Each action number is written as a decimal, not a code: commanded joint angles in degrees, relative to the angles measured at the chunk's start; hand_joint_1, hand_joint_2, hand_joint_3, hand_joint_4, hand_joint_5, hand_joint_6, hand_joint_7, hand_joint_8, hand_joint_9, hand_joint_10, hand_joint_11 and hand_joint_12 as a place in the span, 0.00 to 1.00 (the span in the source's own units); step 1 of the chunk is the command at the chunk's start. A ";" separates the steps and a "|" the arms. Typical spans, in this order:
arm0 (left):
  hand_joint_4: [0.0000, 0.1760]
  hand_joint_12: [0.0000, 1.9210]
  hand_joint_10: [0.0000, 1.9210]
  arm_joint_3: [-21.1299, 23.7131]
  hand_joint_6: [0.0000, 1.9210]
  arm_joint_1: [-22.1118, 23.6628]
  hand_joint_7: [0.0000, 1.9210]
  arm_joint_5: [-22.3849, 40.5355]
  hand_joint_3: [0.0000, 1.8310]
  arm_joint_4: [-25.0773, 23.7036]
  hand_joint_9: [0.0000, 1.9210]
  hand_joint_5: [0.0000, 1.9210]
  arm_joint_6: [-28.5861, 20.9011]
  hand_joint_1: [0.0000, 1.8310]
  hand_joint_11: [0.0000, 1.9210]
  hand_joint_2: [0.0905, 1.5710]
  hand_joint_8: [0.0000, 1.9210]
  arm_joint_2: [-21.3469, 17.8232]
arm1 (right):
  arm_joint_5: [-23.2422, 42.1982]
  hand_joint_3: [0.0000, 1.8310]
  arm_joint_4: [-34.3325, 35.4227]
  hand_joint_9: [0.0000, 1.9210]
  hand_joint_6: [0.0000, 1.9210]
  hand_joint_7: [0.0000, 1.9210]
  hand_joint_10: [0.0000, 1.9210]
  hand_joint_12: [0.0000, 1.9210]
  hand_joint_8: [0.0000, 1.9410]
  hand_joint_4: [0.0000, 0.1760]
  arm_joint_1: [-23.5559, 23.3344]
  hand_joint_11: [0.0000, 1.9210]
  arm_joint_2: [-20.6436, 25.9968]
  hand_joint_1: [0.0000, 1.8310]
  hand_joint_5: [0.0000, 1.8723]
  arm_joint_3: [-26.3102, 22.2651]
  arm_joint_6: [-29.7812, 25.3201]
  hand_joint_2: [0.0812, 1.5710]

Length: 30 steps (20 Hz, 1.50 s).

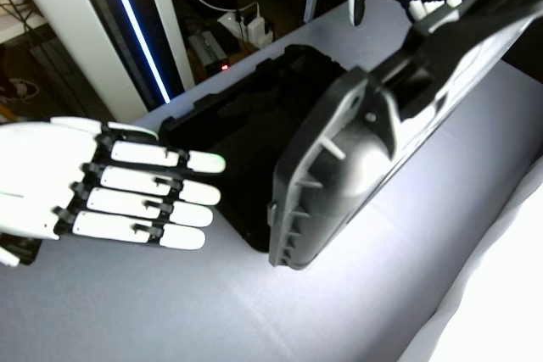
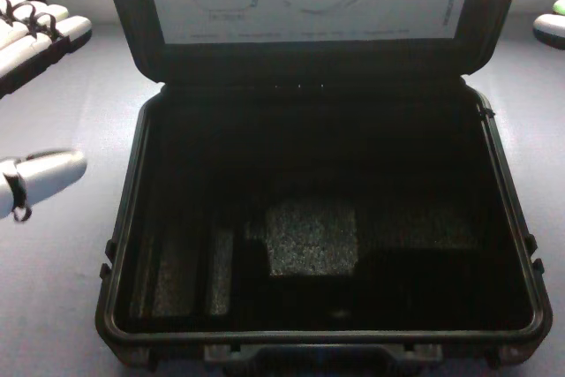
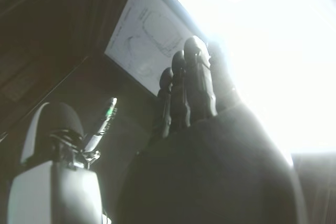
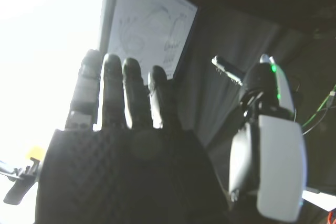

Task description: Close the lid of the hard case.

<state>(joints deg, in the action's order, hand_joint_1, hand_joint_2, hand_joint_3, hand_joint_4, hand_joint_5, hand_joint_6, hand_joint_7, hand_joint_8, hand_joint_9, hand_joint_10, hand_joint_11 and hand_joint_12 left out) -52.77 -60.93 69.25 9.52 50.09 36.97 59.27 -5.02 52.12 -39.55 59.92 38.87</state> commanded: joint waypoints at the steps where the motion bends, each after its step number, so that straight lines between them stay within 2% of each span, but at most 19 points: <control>1: 0.00 0.00 0.00 -0.02 0.00 0.54 0.00 7.37 0.02 1.18 0.00 0.02 0.12 0.00 0.00 0.82 0.00 -0.50 | 6.39 0.01 2.20 0.00 0.00 0.02 0.00 0.00 0.00 0.05 -0.33 0.00 0.21 0.12 0.05 0.07 -0.04 0.84; 2: 0.00 0.00 0.00 -0.02 0.00 0.54 0.00 7.35 0.02 1.18 0.00 0.02 0.12 0.00 0.00 0.81 0.00 -0.49 | 6.39 0.00 2.20 0.00 0.00 0.02 0.00 0.00 0.00 0.00 -0.33 0.00 0.20 0.15 0.06 0.17 -0.04 0.84; 6: 0.00 0.00 0.00 -0.44 0.00 0.47 0.00 7.69 0.01 2.81 0.00 0.02 0.90 0.00 0.00 0.80 0.00 -0.40 | 6.58 0.01 4.85 0.00 0.00 0.02 0.00 0.00 0.00 0.00 -0.33 0.00 0.09 0.16 0.06 0.33 2.04 0.87; 9: 0.00 0.00 0.00 -2.50 0.00 1.68 0.00 6.03 0.02 5.28 0.00 0.01 1.59 0.00 0.00 0.84 0.00 1.05 | 6.50 0.00 8.25 0.00 0.00 0.01 0.00 0.00 0.00 0.00 -0.43 0.00 -0.98 0.15 0.05 2.46 3.30 0.87; 13: 0.00 0.00 0.00 -7.95 0.00 7.59 0.00 0.49 0.01 7.84 0.00 0.00 1.58 0.00 0.00 0.83 0.00 5.54 | 5.82 0.00 12.46 0.00 0.00 0.03 0.00 0.00 0.00 0.00 -0.43 0.00 -3.18 0.16 0.06 6.24 2.95 0.87; 15: 0.00 0.00 0.00 -11.67 0.00 11.68 0.01 -3.90 0.01 8.46 0.00 0.03 1.50 0.00 0.00 0.86 0.00 8.68 | 3.81 0.00 13.85 0.00 0.00 0.01 0.00 0.00 0.00 0.00 -1.41 0.00 -5.31 0.11 0.05 9.03 2.23 0.87; 17: 0.00 0.00 0.00 -14.68 0.00 15.47 0.02 -8.55 0.00 8.20 0.00 0.04 1.46 0.00 0.00 0.76 0.00 11.13 | 1.22 0.00 14.42 0.00 0.00 0.00 0.00 0.00 0.00 0.00 -3.91 0.00 -7.28 0.10 0.05 11.29 2.10 0.86; 18: 0.00 0.00 0.00 -16.35 0.00 17.75 0.02 -11.27 0.00 7.66 0.00 0.04 1.46 0.00 0.00 0.74 0.00 12.35 | -0.71 0.00 14.40 0.00 0.00 0.00 0.00 0.00 0.00 0.00 -5.97 0.00 -8.59 0.12 0.05 12.83 2.09 0.86; 19: 0.00 0.00 0.00 -17.19 0.00 19.11 0.02 -12.77 0.00 7.29 0.00 0.04 1.47 0.00 0.00 0.76 0.00 12.86 | -1.93 0.00 14.26 0.00 0.00 0.01 0.00 0.00 0.00 0.00 -7.25 0.00 -9.34 0.14 0.05 13.66 2.09 0.86; 22: 0.00 0.00 0.00 -20.08 0.00 23.37 0.02 -17.40 0.00 6.07 0.00 0.05 1.63 0.00 0.00 0.75 0.00 14.54 | -6.35 0.00 12.40 0.00 0.00 0.01 0.00 0.00 0.00 0.00 -12.29 0.01 -11.47 0.10 0.04 16.41 2.09 0.84; 24: 0.00 0.00 0.00 -21.56 0.00 25.99 0.02 -20.13 0.01 5.33 0.00 0.03 2.31 0.00 0.00 0.79 0.00 15.39 | -8.11 0.00 10.62 0.00 0.00 0.01 0.00 0.03 0.00 0.00 -15.04 0.06 -12.70 0.09 0.05 17.42 2.04 0.84; 26: 0.00 0.00 0.00 -22.79 0.00 29.37 0.03 -23.86 0.01 3.84 0.00 0.04 3.38 0.00 0.00 0.80 0.00 16.19 | -8.96 0.00 8.48 0.00 0.00 0.03 0.00 0.01 0.00 0.00 -17.33 0.03 -13.73 0.11 0.06 17.85 1.81 0.81; 27: 0.00 0.00 0.00 -23.32 0.00 30.82 0.03 -25.61 0.01 3.09 0.00 0.04 4.05 0.00 0.00 0.79 0.00 16.67 | -9.23 0.00 7.67 0.00 0.00 0.03 0.00 0.01 0.00 0.09 -18.28 0.02 -14.14 0.11 0.07 17.97 1.81 0.79; 29: 0.00 0.00 0.01 -24.47 0.01 33.03 0.05 -27.87 0.01 1.63 0.01 0.05 4.55 0.00 0.01 0.80 0.01 17.88 | -10.51 0.00 5.98 0.00 0.00 0.03 0.00 0.02 0.00 0.16 -20.20 0.02 -14.98 0.12 0.08 18.53 1.81 0.78; 30: 0.00 0.00 0.00 -24.79 0.00 33.73 0.04 -28.36 0.01 1.13 0.01 0.05 4.55 0.00 0.00 0.81 0.01 18.33 | -11.42 0.00 5.15 0.00 0.00 0.03 0.00 0.02 0.00 0.06 -21.24 0.03 -15.44 0.12 0.08 18.87 1.81 0.78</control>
<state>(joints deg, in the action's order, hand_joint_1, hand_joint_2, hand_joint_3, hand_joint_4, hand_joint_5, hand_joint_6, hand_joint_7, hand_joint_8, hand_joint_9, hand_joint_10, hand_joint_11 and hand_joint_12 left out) -77.17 -27.77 35.14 10.70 54.52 55.72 41.80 -1.72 31.24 -55.59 78.37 40.80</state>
